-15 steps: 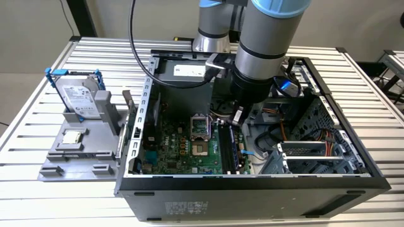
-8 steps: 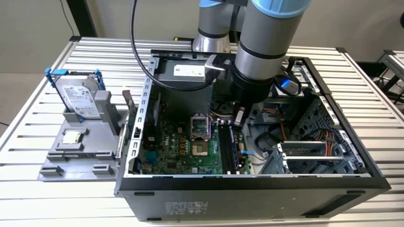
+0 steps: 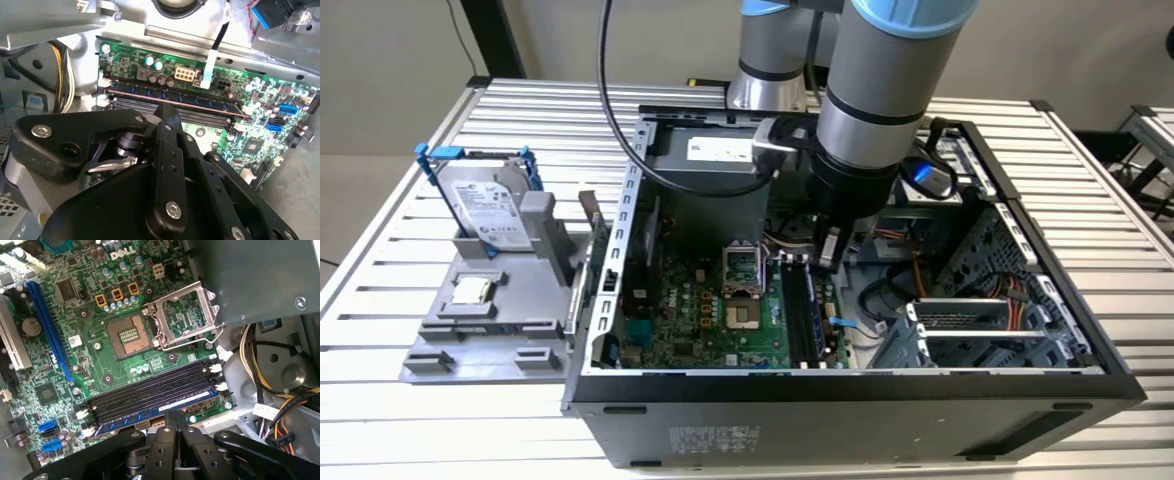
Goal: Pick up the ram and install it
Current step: 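Press down the ram until it locks into place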
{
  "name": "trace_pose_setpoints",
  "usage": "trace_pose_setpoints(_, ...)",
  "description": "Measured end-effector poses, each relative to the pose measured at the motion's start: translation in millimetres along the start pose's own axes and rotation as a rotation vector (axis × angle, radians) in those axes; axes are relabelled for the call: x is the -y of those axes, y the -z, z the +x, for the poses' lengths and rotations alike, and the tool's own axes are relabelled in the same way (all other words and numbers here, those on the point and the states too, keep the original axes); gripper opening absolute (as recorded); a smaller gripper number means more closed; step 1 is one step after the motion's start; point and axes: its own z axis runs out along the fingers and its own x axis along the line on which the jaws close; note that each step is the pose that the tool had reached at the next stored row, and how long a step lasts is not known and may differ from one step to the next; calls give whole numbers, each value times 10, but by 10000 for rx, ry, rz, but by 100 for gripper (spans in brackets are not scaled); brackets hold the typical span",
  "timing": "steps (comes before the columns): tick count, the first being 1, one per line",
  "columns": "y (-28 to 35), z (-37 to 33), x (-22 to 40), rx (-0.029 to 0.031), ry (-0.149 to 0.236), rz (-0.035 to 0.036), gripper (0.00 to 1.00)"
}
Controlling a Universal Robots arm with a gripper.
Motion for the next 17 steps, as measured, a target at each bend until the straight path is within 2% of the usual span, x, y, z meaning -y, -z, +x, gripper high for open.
trace_pose_setpoints(5,-1,0,0,6,545,-7,0)
trace_pose_setpoints(14,-9,0,0,19,2153,-26,0)
trace_pose_setpoints(17,-17,1,1,26,2499,-30,0)
